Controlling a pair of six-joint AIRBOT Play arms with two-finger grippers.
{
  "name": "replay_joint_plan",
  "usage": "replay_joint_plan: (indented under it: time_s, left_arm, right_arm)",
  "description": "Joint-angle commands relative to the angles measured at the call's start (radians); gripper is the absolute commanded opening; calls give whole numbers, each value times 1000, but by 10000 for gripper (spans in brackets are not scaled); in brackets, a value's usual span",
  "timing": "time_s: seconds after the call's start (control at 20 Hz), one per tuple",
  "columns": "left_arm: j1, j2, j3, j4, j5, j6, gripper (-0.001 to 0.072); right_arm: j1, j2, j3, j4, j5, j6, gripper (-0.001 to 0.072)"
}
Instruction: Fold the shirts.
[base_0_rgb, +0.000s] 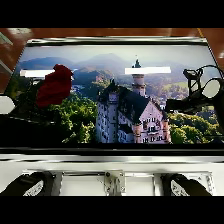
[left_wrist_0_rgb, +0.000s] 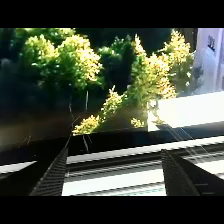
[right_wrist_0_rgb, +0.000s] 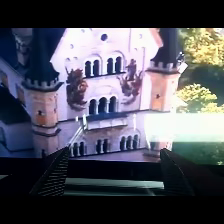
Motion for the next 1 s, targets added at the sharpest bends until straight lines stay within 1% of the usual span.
replay_joint_plan:
  time_s: [0.0,0.6,0.65,0.8,0.95]
  left_arm:
    - [1,1,0,0,0,0,700]
    - [1,1,0,0,0,0,699]
    - [1,1,0,0,0,0,699]
    - [1,1,0,-1,3,0,700]
    - [1,0,-1,0,151,0,700]
  right_arm:
    - [0,1,0,0,0,0,693]
    - [0,1,0,0,0,0,693]
    - [0,0,0,2,-13,2,693]
    - [0,1,0,13,-130,2,693]
    - [0,1,0,27,-136,2,693]
